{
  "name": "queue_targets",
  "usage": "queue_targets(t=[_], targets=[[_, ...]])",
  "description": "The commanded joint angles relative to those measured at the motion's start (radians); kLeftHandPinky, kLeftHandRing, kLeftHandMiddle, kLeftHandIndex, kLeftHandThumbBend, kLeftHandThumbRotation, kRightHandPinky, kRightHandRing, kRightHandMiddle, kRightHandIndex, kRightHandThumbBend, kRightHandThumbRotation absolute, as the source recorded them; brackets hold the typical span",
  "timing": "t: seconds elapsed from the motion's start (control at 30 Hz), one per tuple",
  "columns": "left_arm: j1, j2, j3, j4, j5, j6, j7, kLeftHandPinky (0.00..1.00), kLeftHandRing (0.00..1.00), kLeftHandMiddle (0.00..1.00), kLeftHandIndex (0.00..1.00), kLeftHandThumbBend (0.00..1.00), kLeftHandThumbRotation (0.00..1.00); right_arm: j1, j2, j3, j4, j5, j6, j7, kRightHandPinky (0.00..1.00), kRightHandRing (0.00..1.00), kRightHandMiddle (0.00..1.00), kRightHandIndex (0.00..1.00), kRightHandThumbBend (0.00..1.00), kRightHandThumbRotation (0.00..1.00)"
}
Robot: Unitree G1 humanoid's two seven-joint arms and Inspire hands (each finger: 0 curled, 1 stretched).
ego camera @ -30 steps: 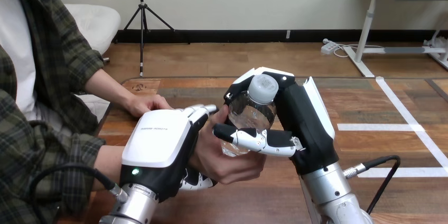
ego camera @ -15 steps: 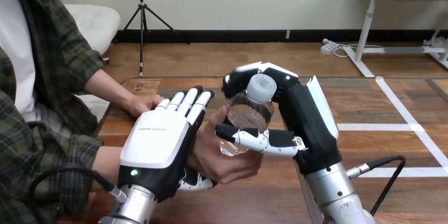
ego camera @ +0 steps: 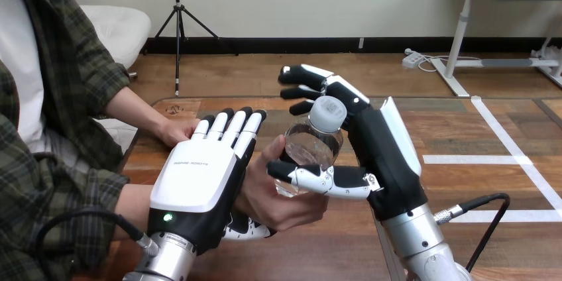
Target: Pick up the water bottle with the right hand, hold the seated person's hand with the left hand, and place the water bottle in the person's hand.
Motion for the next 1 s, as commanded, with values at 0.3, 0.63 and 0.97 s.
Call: queue_targets(t=[0.3,0.63,0.97], targets=[[-0.038,0.006,0.000,-0.006,-0.020,-0.034,0.008,1.00,1.00,1.00,1.00,0.98,0.29,-0.049,-0.038,-0.001,-0.053,-0.020,0.013,0.003,0.84,0.93,0.95,0.91,0.74,0.06],[-0.039,0.016,0.004,-0.011,-0.060,-0.056,-0.015,1.00,1.00,1.00,1.00,0.99,0.30,-0.048,-0.050,0.005,-0.064,-0.015,0.028,0.014,0.87,0.96,0.98,0.94,0.76,0.09],[-0.038,0.028,0.010,-0.010,-0.101,-0.092,-0.022,1.00,1.00,1.00,1.00,1.00,0.30,-0.041,-0.055,0.006,-0.082,-0.010,0.050,0.015,0.90,0.97,0.99,0.94,0.77,0.12]])
